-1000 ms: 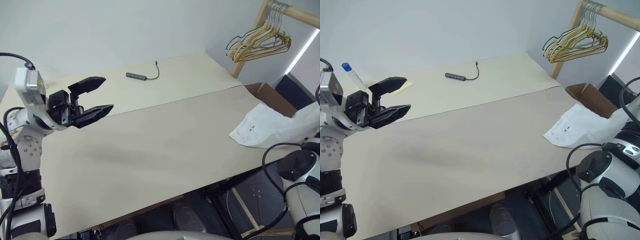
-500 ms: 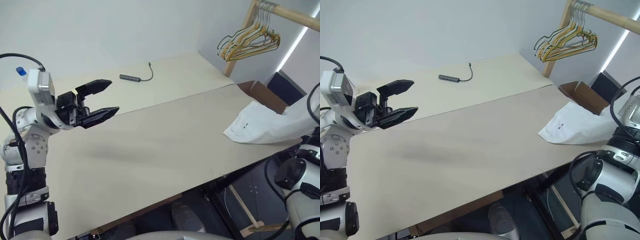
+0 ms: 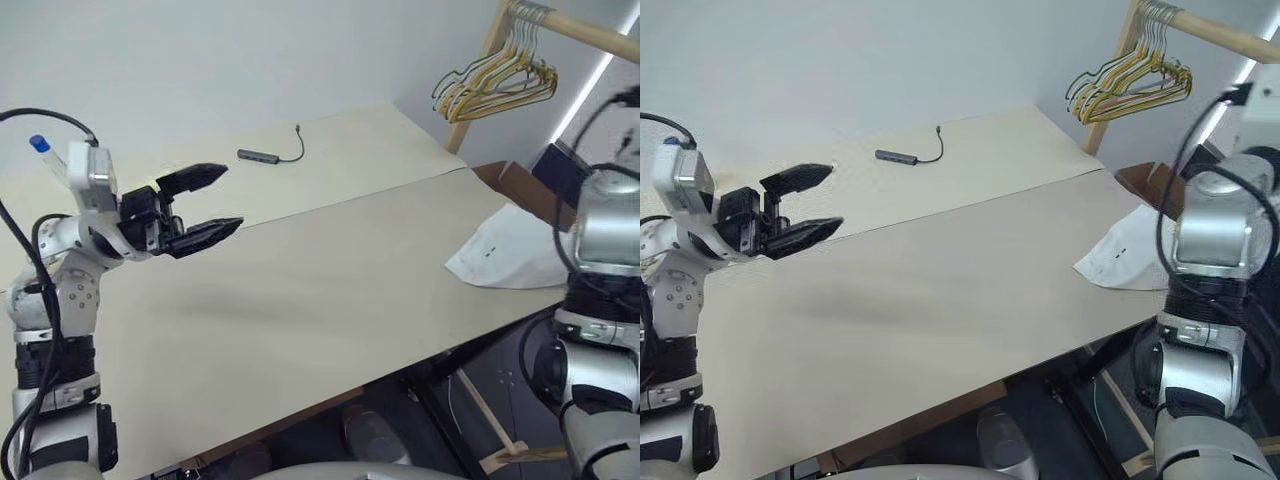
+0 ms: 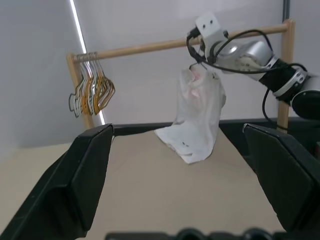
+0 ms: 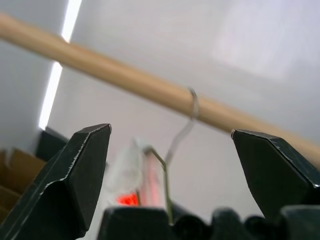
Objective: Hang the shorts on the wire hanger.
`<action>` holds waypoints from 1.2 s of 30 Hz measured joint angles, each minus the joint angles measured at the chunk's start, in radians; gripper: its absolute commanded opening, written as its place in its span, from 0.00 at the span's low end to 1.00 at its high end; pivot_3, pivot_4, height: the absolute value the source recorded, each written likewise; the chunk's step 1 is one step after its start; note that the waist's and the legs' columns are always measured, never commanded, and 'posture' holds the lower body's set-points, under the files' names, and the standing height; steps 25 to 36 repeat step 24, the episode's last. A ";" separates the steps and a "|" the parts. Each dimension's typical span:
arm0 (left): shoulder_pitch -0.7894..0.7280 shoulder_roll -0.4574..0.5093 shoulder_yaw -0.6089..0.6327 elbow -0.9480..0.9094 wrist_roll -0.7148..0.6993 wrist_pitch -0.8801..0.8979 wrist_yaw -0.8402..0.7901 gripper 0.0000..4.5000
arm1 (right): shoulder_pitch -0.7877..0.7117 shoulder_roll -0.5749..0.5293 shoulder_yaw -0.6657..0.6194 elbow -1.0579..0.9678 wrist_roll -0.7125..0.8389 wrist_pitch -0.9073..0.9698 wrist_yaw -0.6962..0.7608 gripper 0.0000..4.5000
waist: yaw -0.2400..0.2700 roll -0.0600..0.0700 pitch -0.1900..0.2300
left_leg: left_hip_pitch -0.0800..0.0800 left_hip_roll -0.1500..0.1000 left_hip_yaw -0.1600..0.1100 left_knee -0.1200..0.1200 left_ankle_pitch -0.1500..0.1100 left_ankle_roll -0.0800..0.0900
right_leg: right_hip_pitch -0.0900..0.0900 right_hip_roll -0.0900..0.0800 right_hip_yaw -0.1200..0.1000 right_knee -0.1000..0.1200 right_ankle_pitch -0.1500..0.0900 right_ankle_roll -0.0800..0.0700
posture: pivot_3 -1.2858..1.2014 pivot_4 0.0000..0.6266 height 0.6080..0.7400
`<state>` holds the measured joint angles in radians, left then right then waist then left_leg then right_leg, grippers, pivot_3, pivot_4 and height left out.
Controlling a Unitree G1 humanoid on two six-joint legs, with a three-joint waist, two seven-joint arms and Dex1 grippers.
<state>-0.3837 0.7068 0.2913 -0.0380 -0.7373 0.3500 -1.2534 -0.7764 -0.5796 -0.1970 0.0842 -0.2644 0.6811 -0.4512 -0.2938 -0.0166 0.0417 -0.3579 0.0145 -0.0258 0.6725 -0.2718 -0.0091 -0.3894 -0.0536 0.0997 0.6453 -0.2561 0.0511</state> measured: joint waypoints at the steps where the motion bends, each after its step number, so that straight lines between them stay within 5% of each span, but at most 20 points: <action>1: 0.028 0.008 0.000 -0.005 0.016 -0.002 0.008 1.00 | 0.006 0.005 0.024 -0.013 0.000 -0.018 0.035 1.00 | 0.001 0.000 0.000 | 0.001 0.000 0.000 -0.001 0.000 0.000 | 0.000 0.000 0.000 0.000 0.000 0.000 | 0.46 0.00 1.00; 9: 0.287 0.053 0.003 -0.086 0.141 0.002 0.138 1.00 | 0.090 0.060 0.252 -0.114 0.092 -0.082 0.457 1.00 | 0.043 -0.001 0.001 | 0.003 0.000 -0.006 -0.004 0.000 0.000 | 0.000 -0.001 0.000 0.000 0.000 0.000 | 0.50 0.00 1.00; 19: 0.521 0.034 0.058 -0.246 0.173 0.001 0.273 1.00 | 0.231 -0.024 0.463 -0.244 0.200 -0.180 0.979 1.00 | 0.204 -0.003 0.002 | 0.003 -0.001 -0.001 -0.003 0.000 0.000 | 0.000 -0.002 -0.003 -0.002 0.000 0.000 | 0.55 0.00 1.00; 24: 0.549 0.035 0.080 -0.285 0.184 0.002 0.303 1.00 | 0.254 -0.071 0.504 -0.246 0.182 -0.236 1.087 1.00 | 0.265 -0.005 0.002 | 0.004 0.000 0.002 -0.003 0.000 0.000 | 0.000 -0.001 -0.005 -0.001 -0.001 -0.003 | 0.56 0.00 1.00; 36: 0.549 0.035 0.080 -0.285 0.184 0.002 0.303 1.00 | 0.254 -0.071 0.504 -0.246 0.182 -0.236 1.087 1.00 | 0.265 -0.005 0.002 | 0.004 0.000 0.002 -0.003 0.000 0.000 | 0.000 -0.001 -0.005 -0.001 -0.001 -0.003 | 0.56 0.00 1.00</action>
